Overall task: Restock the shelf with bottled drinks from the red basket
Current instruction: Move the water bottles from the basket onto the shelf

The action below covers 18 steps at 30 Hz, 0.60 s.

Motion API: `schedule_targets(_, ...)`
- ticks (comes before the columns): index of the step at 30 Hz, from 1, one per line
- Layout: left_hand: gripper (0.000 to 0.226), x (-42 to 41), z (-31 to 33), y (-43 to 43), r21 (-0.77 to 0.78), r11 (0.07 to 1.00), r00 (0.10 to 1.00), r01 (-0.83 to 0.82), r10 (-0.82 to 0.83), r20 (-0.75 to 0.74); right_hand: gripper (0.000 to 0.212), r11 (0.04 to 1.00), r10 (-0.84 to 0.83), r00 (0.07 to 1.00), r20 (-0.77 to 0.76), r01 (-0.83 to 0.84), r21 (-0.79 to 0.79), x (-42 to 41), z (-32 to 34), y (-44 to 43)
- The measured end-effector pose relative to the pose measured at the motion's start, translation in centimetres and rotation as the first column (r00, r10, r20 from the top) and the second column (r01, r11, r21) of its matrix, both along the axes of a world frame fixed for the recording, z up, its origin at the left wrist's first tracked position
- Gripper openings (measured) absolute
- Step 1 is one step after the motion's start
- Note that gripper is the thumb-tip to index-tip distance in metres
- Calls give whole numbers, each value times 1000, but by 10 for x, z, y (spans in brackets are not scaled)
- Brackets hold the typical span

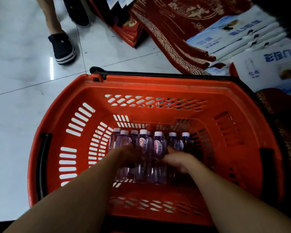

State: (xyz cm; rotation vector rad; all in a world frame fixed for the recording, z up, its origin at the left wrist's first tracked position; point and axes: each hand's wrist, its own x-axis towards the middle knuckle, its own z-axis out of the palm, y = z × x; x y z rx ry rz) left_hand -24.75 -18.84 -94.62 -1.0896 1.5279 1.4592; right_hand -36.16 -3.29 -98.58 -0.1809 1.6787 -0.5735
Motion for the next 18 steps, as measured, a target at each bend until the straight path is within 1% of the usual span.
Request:
schedule_targets(1, 8, 2, 2, 0, 22, 999, 1000, -32, 32, -1, 59, 1000, -1, 1000, 13, 1, 3, -1, 3, 2)
schedule_targets(2, 9, 3, 5, 1, 37, 997, 998, -67, 67, -6, 56, 1000, -29, 999, 20, 30, -7, -2, 7, 2)
schedule_targets(5, 22, 6, 19, 4, 44, 989, 987, -144, 147, -69, 52, 997, -77, 996, 41, 77, -7, -9, 19, 1)
schedule_targets(6, 25, 7, 25, 2, 34, 986, 981, -166, 169, -92, 49, 992, -124, 991, 53, 125, -22, -10, 30, 0)
schedule_targets(9, 41, 5, 47, -5, -14, 974, 957, -228, 221, -188, 57, 979, -156, 986, 54, 162, -126, -13, 59, -1)
schedule_targets(10, 44, 3, 58, -4, -20, 969, 943, -245, 234, -236, 58, 971, -171, 983, 58, 179, -162, -12, 74, -1)
schedule_targets(12, 46, 0, 82, 3, -27, 959, 903, -282, 256, -345, 52, 957, -184, 982, 37, 188, -223, -16, 104, 4)
schedule_targets(15, 50, -4, 120, 23, -23, 942, 809, -336, 276, -518, 43, 928, -193, 981, 13, 187, -322, -25, 156, 17)
schedule_targets(18, 51, -12, 157, 43, -15, 934, 724, -357, 267, -636, 33, 897, -192, 977, -93, 136, -420, -27, 213, 42)
